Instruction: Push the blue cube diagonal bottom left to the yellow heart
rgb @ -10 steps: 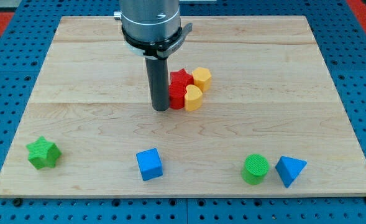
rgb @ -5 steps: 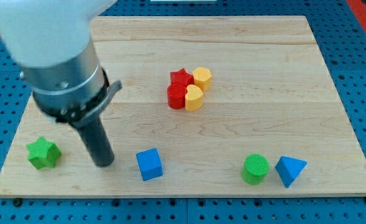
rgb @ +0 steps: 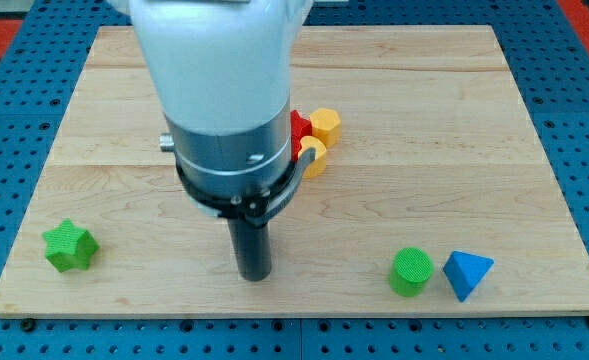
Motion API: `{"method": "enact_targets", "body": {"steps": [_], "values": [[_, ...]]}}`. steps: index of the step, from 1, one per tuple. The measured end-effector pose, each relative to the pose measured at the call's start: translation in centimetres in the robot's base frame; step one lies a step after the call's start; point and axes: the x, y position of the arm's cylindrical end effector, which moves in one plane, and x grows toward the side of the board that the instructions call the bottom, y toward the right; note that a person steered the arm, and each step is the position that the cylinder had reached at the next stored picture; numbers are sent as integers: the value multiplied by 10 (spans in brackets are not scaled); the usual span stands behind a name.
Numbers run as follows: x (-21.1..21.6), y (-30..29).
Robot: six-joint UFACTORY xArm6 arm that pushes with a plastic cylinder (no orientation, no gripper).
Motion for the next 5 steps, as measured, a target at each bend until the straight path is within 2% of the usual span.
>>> {"method": "enact_targets", "body": {"steps": [1,2,3,4,5], "values": [[-19,-16],[-19,-48],[-30,10],[-48,38],[-32,39]]}}
